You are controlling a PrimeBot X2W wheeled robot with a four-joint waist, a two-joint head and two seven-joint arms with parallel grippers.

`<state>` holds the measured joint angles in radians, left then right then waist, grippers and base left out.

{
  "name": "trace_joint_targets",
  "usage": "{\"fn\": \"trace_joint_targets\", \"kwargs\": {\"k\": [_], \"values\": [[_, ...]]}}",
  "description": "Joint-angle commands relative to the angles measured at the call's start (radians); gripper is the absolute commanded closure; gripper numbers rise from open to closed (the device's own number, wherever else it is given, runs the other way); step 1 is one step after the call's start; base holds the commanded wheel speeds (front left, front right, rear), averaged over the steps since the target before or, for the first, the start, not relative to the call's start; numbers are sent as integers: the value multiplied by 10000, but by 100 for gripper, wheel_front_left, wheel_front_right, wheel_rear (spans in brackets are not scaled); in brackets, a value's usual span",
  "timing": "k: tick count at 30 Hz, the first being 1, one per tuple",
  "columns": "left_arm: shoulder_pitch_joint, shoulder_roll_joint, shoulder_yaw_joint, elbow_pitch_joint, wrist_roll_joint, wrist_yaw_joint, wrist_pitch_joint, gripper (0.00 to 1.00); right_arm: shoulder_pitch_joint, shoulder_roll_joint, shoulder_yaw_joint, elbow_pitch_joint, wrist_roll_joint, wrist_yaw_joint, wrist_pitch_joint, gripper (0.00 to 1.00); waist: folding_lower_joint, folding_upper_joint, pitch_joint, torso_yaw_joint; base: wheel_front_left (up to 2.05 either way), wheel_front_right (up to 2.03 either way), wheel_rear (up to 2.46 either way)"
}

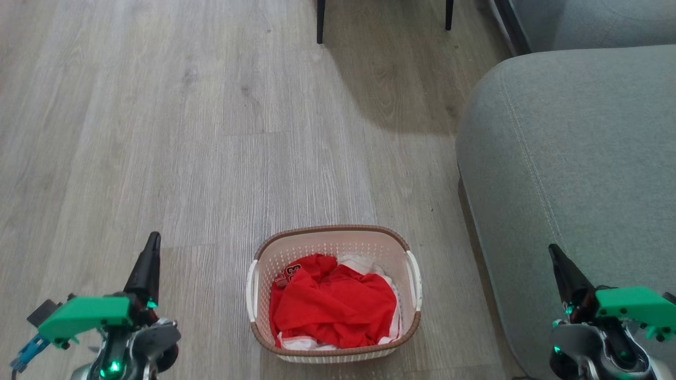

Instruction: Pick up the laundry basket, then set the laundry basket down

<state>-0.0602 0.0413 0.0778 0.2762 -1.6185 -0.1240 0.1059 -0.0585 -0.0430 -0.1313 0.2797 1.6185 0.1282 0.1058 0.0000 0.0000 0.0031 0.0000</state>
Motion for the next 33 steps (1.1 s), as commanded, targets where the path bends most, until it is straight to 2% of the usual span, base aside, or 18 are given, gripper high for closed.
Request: {"fn": "trace_joint_targets", "kwargs": {"k": [1, 33], "values": [[-478, 89, 360, -313, 98, -67, 72, 100, -494, -72, 175, -349, -98, 25, 74, 100, 0, 0, 0, 0, 0, 0, 0], [-478, 89, 359, -313, 97, -67, 72, 100, -494, -72, 176, -349, -97, 25, 74, 100, 0, 0, 0, 0, 0, 0, 0]]}}
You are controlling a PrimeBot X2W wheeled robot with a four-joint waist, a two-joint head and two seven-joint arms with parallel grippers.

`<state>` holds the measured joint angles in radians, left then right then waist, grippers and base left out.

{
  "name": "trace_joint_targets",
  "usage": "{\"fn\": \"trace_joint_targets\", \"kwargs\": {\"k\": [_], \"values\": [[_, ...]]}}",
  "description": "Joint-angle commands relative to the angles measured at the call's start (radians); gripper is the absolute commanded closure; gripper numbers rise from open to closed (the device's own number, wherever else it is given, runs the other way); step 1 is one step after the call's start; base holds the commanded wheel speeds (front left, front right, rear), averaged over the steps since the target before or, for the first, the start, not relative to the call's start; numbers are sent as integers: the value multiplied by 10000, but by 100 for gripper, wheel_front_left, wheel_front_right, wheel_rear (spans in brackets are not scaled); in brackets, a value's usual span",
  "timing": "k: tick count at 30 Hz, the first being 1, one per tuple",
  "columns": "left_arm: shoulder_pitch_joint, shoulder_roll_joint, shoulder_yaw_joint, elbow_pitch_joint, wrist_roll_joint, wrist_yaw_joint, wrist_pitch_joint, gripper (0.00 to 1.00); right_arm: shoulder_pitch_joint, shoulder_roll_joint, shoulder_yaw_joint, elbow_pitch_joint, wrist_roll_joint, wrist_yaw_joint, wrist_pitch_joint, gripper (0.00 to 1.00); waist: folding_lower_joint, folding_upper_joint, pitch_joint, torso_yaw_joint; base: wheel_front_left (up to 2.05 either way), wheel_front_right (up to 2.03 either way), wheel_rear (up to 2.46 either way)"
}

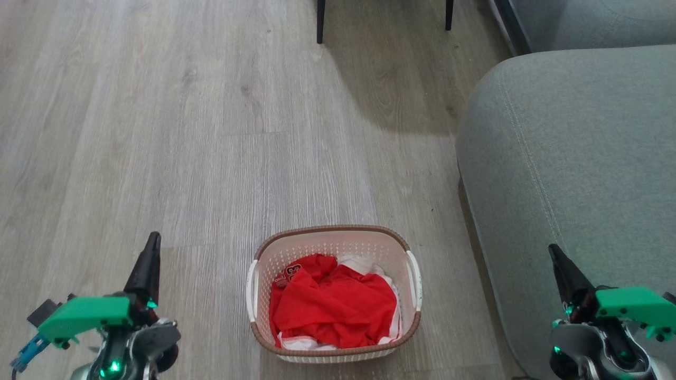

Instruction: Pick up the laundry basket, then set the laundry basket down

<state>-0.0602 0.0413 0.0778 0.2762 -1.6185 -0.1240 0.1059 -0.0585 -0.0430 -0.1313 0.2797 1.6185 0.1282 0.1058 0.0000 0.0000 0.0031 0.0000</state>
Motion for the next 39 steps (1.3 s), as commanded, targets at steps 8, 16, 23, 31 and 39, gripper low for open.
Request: {"fn": "trace_joint_targets", "kwargs": {"k": [8, 16, 23, 31, 39], "values": [[17, -7, -21, 106, -4, 9, -12, 0, 25, 7, 23, 96, 5, 0, -13, 0, 0, 0, -1, 0, 0, 0, 0], [392, -92, -152, 564, 55, 7, -162, 0, 334, 87, 202, 612, -32, 1, -162, 0, 0, 0, -20, 2, 0, 0, 0], [413, -83, -246, 428, 226, 16, -337, 0, 326, 79, 319, 568, -191, 2, -337, 0, 0, 0, -44, 8, 0, 0, 0], [402, -71, -364, 148, 838, 112, -572, 0, 297, 69, 408, 431, -755, 4, -571, 0, 0, 0, -70, 16, 0, 0, 0], [365, -57, -537, -251, 1991, 269, -835, 0, 263, 57, 476, 89, -1827, 6, -835, 0, 0, 0, -85, 33, 0, 0, 0]]}}
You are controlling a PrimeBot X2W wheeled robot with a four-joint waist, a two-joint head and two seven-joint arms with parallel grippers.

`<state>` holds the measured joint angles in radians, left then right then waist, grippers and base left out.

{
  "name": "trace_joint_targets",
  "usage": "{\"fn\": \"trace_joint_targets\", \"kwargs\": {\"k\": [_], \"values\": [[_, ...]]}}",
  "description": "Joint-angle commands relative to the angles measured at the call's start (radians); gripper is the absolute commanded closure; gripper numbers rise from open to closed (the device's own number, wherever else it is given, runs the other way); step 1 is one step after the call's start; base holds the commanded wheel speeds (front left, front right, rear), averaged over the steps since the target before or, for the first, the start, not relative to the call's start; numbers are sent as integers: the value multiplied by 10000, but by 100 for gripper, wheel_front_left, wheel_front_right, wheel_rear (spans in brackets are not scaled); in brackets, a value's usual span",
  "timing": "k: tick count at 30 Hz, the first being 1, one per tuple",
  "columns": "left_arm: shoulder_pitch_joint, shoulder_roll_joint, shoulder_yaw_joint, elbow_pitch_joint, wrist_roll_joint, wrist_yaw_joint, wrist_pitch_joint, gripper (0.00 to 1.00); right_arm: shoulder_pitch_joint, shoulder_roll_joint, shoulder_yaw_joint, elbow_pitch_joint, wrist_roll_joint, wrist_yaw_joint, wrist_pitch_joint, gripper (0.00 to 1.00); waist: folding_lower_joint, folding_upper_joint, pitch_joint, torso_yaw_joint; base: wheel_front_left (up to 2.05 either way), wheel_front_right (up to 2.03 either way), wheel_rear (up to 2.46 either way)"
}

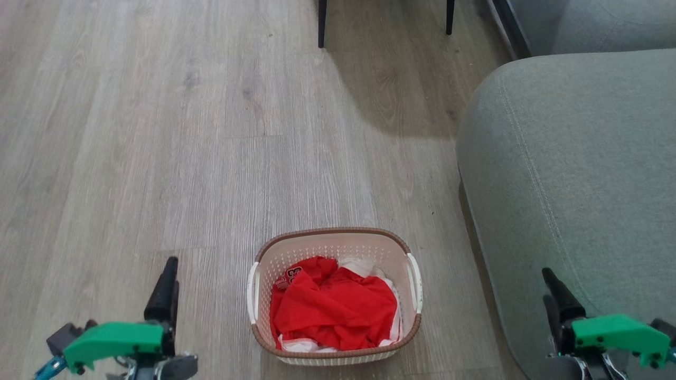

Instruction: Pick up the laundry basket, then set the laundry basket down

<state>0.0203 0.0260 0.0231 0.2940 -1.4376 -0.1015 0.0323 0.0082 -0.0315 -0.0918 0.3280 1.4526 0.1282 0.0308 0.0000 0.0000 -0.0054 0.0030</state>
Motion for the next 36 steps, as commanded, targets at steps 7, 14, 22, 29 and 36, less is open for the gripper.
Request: {"fn": "trace_joint_targets", "kwargs": {"k": [7, 14, 22, 29, 36], "values": [[-477, 106, -189, -687, 1435, 165, -302, 0, -417, -67, 236, -730, -1338, 7, -288, 0, 0, 0, -15, 12, 0, 0, 0], [-501, 117, -379, -921, 2667, 297, -507, 0, -404, -77, 441, -993, -2416, 8, -493, 0, 0, 0, -25, 9, 0, 0, 0], [-478, 129, -567, -1121, 4204, 446, -742, 0, -384, -87, 684, -1187, -3510, 10, -728, 0, 0, 0, -37, -5, 0, 0, 0], [-397, 148, -692, -1216, 5257, 560, -918, 0, -351, -95, 939, -1232, -4480, 11, -903, 0, 0, 0, -45, -4, 0, 0, 0], [-247, 220, -863, -1285, 6300, 706, -1123, 0, -313, -104, 1195, -1245, -5374, 13, -1108, 0, 0, 0, -80, -7, 0, 0, 0]]}}
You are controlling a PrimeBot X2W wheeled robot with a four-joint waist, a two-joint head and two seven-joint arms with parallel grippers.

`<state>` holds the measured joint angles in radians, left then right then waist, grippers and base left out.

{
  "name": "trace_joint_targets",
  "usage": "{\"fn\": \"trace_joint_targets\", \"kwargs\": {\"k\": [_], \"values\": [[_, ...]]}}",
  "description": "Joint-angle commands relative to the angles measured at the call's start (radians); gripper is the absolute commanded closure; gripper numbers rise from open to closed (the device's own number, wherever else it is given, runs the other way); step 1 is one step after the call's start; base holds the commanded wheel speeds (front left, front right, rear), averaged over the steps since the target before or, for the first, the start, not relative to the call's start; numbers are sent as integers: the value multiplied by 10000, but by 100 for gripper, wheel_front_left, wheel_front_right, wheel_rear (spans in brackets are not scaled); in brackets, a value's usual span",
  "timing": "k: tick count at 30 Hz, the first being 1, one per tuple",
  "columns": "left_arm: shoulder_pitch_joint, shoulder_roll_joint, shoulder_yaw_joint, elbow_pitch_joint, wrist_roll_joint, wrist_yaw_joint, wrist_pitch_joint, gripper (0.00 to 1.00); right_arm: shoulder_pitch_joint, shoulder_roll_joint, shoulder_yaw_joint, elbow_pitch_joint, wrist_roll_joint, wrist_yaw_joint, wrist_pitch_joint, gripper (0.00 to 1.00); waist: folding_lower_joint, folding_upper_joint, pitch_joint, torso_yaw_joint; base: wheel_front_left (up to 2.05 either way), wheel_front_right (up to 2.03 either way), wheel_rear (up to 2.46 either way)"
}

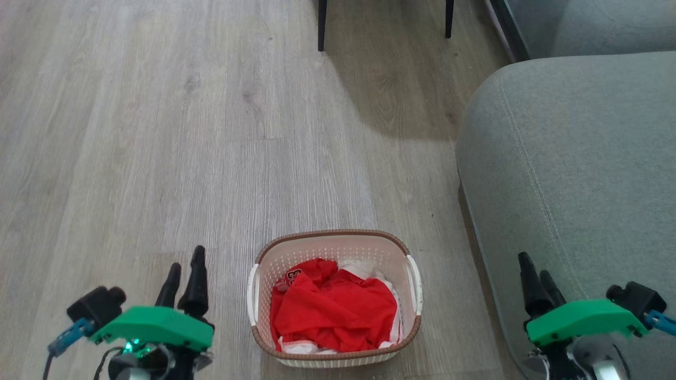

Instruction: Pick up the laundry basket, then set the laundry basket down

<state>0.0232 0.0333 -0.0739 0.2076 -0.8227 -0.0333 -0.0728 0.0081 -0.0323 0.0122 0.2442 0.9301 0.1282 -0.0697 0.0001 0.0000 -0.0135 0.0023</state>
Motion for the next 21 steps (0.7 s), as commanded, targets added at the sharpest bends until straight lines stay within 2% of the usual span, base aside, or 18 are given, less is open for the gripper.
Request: {"fn": "trace_joint_targets", "kwargs": {"k": [1, 21], "values": [[-255, 160, 83, -424, 285, 43, -100, 0, -309, -98, 184, -412, -268, 13, -132, 0, 0, 0, -5, -1, 0, 0, 0], [82, 415, -374, -394, 2828, 449, -686, 0, -231, -125, 614, -471, -2604, 17, -717, 0, 0, 0, -138, -21, 0, 0, 0]]}}
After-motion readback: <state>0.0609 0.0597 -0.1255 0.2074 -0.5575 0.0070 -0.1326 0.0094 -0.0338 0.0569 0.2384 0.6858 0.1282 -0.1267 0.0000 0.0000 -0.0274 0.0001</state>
